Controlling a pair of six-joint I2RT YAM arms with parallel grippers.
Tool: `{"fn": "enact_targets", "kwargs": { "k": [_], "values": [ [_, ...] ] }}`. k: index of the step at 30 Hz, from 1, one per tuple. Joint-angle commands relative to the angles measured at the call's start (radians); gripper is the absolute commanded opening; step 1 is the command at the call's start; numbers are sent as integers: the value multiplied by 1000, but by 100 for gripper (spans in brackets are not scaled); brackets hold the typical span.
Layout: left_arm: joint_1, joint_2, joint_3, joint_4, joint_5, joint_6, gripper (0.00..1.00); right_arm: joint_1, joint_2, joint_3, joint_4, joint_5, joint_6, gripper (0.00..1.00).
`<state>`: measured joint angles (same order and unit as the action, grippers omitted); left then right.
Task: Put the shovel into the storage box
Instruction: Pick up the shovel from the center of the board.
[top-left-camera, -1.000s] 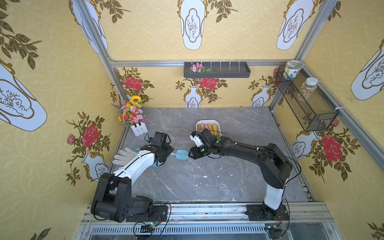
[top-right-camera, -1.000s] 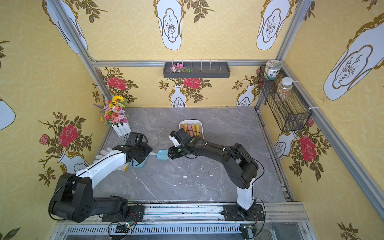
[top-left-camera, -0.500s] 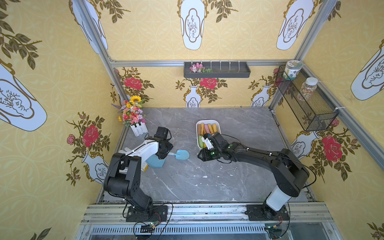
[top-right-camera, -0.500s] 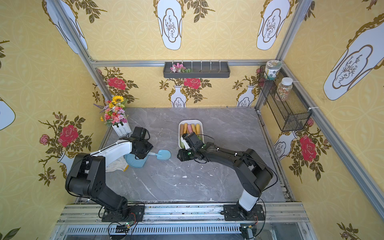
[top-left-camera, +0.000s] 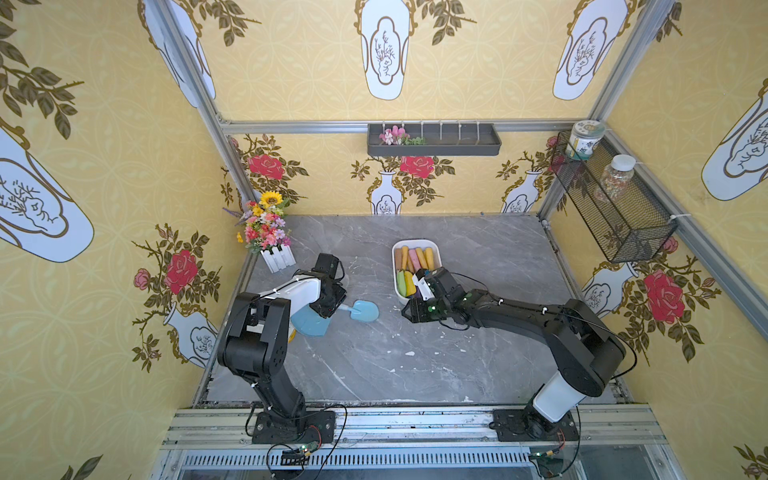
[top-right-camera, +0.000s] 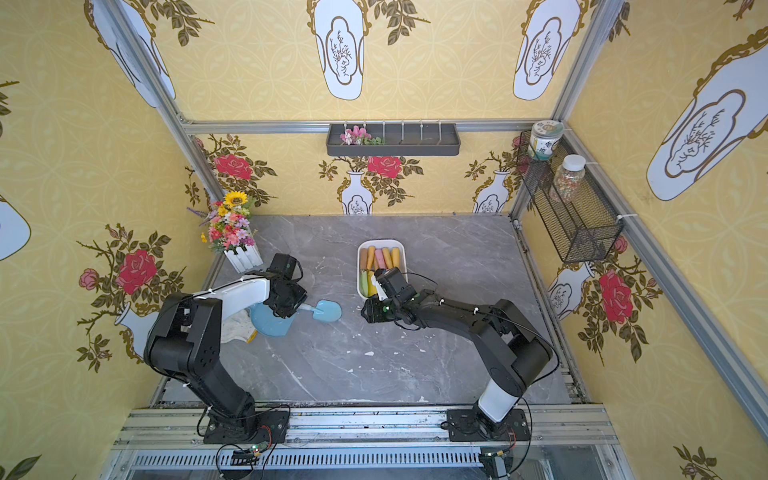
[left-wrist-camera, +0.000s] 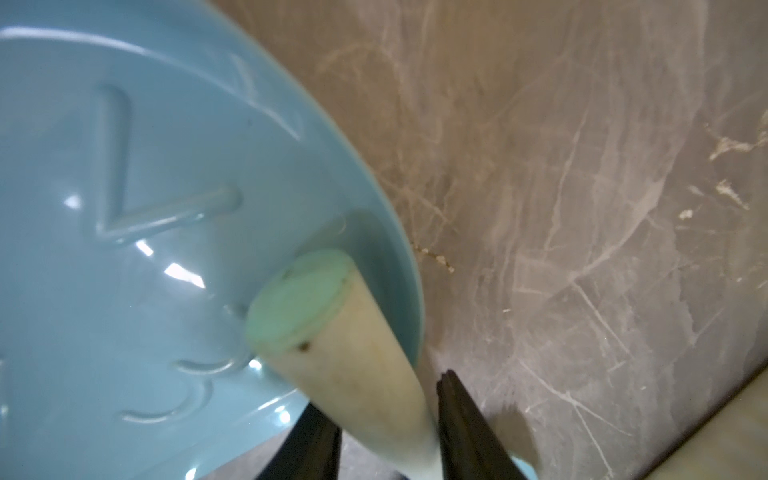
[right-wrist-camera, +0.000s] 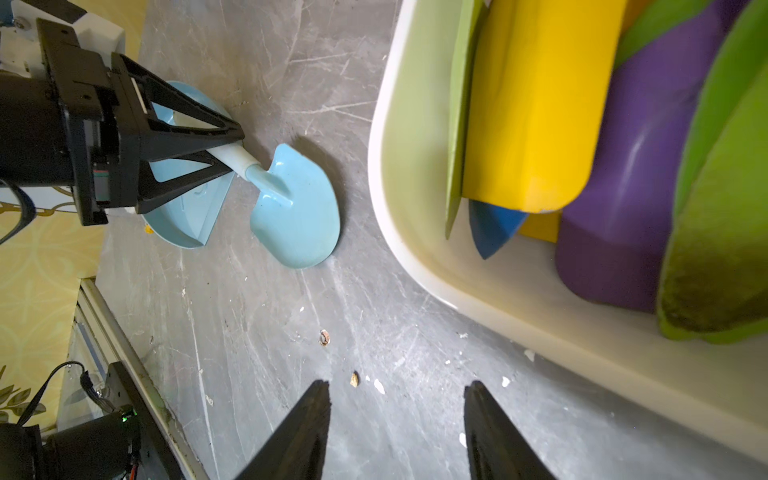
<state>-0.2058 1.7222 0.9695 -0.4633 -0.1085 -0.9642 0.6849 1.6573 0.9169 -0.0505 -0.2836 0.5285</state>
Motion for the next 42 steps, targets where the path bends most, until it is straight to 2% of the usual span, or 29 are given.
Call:
{"fn": "enact_targets", "kwargs": {
  "k": [1, 6, 8, 17, 21, 27, 31, 36, 42],
  "values": [
    [2, 19, -6, -21, 25, 18, 34, -11, -10, -13, 55, -2, 23, 56],
    [2, -1, 1, -24, 29, 21, 24, -13, -5, -13, 58, -3, 27, 56],
    [2, -17, 5, -25, 32, 23, 17, -13, -7, -13, 58, -3, 27, 56],
    [0, -136, 29, -15, 86, 60, 1, -20, -60, -11, 14, 18, 16, 56],
    [-6, -208, 29, 24, 126, 84, 0, -35, -107, -10, -21, 23, 9, 56],
    [-28, -304, 14, 189, 246, 144, 0, -82, -205, -13, -60, -2, 9, 56],
    [-41, -340, -16, 361, 375, 166, 0, -125, -264, -19, -61, -54, 22, 56],
    [-56, -357, -83, 667, 610, 127, 0, -183, -318, -33, -25, -174, 48, 56],
    [-118, -357, -119, 883, 732, 127, 0, -250, -348, -71, 113, -366, 125, 59]
  ]
}}
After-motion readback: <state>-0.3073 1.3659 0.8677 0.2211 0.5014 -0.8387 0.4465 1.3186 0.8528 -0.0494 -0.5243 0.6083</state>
